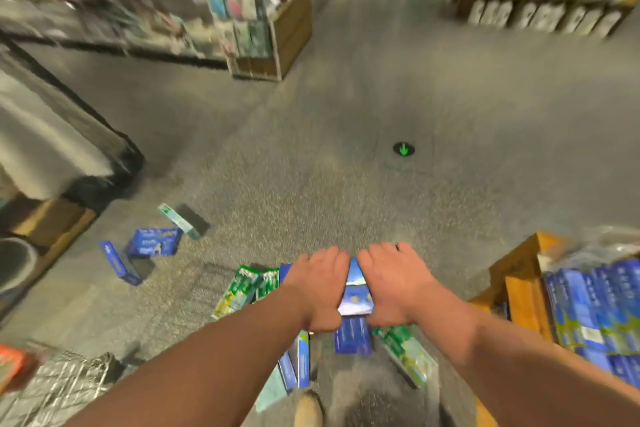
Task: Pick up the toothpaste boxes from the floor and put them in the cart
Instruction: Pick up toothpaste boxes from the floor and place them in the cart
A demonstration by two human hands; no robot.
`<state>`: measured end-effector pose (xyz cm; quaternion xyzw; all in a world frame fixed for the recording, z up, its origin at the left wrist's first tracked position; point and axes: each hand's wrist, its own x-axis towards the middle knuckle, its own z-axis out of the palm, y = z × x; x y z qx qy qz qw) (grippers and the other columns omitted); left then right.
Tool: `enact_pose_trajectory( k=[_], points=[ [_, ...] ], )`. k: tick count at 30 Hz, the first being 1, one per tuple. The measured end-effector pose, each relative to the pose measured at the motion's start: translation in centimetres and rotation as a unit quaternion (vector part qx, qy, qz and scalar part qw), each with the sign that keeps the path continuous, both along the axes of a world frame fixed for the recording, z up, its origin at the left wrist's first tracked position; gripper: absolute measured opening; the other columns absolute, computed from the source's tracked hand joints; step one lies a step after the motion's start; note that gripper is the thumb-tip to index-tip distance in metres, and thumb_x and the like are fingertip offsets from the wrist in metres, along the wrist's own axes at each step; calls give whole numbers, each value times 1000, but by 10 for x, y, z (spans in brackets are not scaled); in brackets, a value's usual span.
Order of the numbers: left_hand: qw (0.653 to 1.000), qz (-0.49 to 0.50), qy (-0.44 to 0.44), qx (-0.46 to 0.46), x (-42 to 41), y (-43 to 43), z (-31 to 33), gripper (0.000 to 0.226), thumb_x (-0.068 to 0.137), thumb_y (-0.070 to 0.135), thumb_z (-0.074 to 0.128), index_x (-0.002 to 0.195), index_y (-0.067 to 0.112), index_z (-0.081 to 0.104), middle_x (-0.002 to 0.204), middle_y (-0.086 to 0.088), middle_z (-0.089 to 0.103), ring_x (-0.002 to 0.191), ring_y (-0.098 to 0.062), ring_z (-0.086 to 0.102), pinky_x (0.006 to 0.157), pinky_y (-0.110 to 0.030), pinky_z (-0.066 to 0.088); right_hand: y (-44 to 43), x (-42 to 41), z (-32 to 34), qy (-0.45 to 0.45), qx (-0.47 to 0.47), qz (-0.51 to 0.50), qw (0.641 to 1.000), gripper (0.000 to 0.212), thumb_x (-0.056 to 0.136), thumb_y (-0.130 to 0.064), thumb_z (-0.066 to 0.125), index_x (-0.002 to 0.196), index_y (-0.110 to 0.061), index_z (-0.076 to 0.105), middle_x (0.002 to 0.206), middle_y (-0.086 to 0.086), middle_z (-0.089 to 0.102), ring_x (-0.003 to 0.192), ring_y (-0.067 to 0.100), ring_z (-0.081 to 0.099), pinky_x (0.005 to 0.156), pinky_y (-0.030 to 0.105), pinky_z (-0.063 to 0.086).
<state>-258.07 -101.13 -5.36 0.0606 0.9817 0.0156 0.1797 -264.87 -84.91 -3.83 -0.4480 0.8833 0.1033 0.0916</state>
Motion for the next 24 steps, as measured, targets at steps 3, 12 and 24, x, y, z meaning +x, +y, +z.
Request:
enact_pose_trajectory(
  k=[3, 12, 24],
  points=[
    [998, 27, 60, -11, 38, 3, 52, 68, 70, 45, 75, 121, 17, 39, 117, -5, 46, 109, -29, 54, 92, -44, 47, 0, 27, 60, 28, -17, 36, 999, 71, 63, -72, 64, 109, -22, 45, 108, 1, 56, 102, 27, 56, 80, 40, 33],
    [982, 122, 138, -46, 208, 7, 157, 69, 75, 56, 71, 125, 16, 43, 121, -5, 52, 110, -29, 56, 89, -40, 44, -16, 159, 151, 81, -54, 145, 985, 72, 54, -65, 68, 108, -23, 45, 108, 0, 58, 101, 26, 59, 83, 39, 39],
    [933, 303, 149, -126, 502, -126, 206, 89, 62, 61, 76, 131, 19, 38, 121, -1, 52, 107, -26, 56, 91, -43, 49, -197, 405, 201, 100, -106, 338, 930, 74, 54, -69, 66, 109, -25, 43, 108, -3, 57, 101, 24, 57, 81, 41, 38]
  ],
)
